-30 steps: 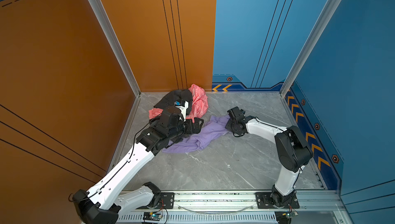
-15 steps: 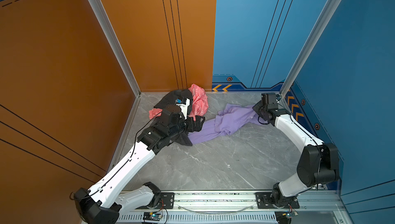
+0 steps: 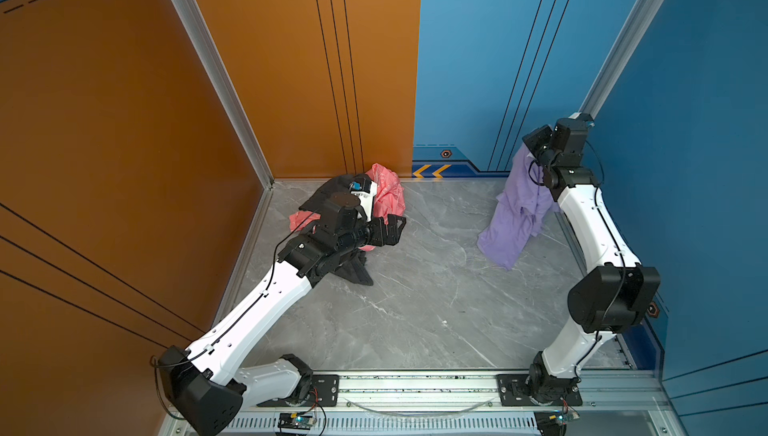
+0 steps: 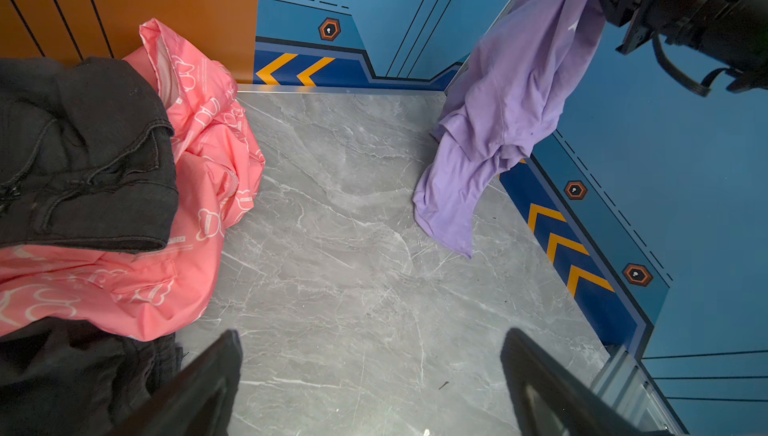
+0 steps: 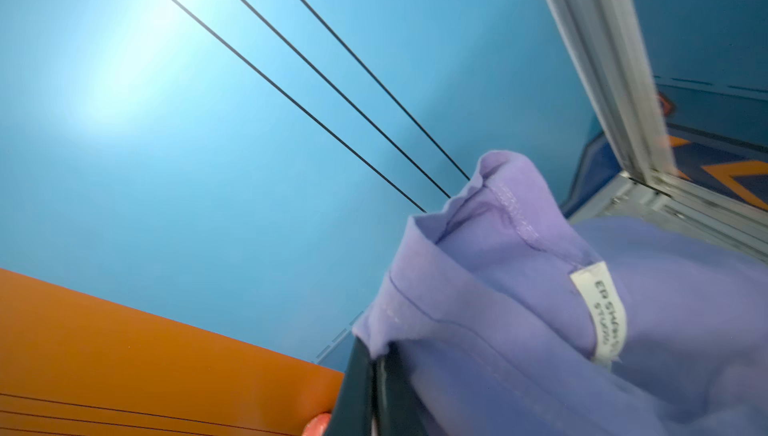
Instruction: Pick out a specific cloth from the pile
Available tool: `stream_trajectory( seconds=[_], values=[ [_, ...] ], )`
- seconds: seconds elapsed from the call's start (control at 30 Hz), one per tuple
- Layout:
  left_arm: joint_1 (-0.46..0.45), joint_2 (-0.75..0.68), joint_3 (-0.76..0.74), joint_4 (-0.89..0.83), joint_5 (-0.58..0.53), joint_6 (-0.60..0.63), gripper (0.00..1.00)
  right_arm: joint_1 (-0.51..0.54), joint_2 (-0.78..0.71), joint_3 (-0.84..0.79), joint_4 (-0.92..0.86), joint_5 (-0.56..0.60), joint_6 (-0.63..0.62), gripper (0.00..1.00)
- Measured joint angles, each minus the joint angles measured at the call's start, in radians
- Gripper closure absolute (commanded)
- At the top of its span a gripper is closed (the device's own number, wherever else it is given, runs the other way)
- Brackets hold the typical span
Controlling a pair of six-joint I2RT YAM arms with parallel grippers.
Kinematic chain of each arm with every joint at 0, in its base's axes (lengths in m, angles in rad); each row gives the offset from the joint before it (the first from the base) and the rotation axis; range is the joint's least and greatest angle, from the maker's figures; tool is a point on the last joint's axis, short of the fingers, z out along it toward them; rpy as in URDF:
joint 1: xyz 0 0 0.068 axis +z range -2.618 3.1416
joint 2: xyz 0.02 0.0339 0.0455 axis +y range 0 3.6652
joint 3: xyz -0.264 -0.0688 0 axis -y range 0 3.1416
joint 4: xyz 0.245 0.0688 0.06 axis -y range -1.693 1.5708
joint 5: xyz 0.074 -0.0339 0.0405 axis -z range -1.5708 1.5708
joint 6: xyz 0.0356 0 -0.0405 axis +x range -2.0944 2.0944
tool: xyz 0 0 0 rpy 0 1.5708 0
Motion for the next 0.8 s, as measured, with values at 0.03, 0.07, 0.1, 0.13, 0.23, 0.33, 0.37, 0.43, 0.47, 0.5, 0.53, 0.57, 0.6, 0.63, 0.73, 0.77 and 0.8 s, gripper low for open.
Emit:
stream_trajectory(
  seconds=[0.03,0.07,0.1,0.13,0.23,0.33,0.37,0.43,0.47,0.5,0.53,0.57,0.6,0.63,0.73,0.77,0.8],
  values=[
    [0.003,0.002,0.002,0.002,0.0,0.002,0.02,0.0,0.026,0.049,0.01,-0.018,-0.013,1.0],
    [0.005,0.002,0.002,0.004,0.0,0.003,0.02,0.0,0.042,0.08,0.018,-0.031,-0.024,1.0],
    [0.007,0.002,0.002,0.006,0.0,0.004,0.02,0.0,0.056,0.11,0.024,-0.045,-0.037,1.0],
    [0.01,0.002,0.002,0.006,0.0,0.004,0.02,0.0,0.066,0.13,0.025,-0.056,-0.052,1.0],
    [0.016,0.002,0.002,0.009,0.0,0.004,0.02,0.0,0.069,0.136,0.03,-0.079,-0.095,1.0],
    [0.023,0.003,0.002,0.02,0.0,0.004,0.02,-0.001,0.063,0.084,0.031,-0.085,-0.136,1.0],
    [0.025,0.004,0.002,0.024,0.0,0.004,0.02,-0.001,0.058,0.051,0.028,-0.085,-0.145,1.0],
    [0.028,0.01,0.002,0.029,0.0,0.004,0.02,-0.001,0.035,-0.069,0.017,-0.084,-0.16,0.95],
    [0.03,0.013,0.002,0.03,0.0,0.004,0.02,-0.001,0.024,-0.129,0.006,-0.082,-0.161,0.86],
    [0.032,0.018,0.002,0.031,0.0,0.004,0.02,-0.001,0.011,-0.201,-0.006,-0.076,-0.161,0.74],
    [0.034,0.021,0.002,0.031,0.0,0.004,0.02,-0.001,-0.005,-0.28,-0.021,-0.069,-0.155,0.61],
    [0.034,0.023,0.002,0.031,0.0,0.004,0.02,-0.001,-0.016,-0.34,-0.04,-0.063,-0.156,0.52],
    [0.037,0.024,0.002,0.032,0.0,0.004,0.02,-0.001,-0.032,-0.406,-0.057,-0.051,-0.153,0.45],
    [0.039,0.024,0.002,0.032,0.0,0.004,0.02,-0.001,-0.052,-0.466,-0.072,-0.038,-0.151,0.39],
    [0.047,0.024,0.002,0.036,0.0,0.004,0.02,-0.001,-0.132,-0.596,-0.126,0.023,-0.15,0.29],
    [0.05,0.024,0.001,0.037,0.0,0.004,0.02,-0.002,-0.167,-0.62,-0.138,0.05,-0.151,0.27],
    [0.053,0.024,0.0,0.04,0.002,0.004,0.02,-0.005,-0.2,-0.627,-0.145,0.071,-0.153,0.26]
  ],
)
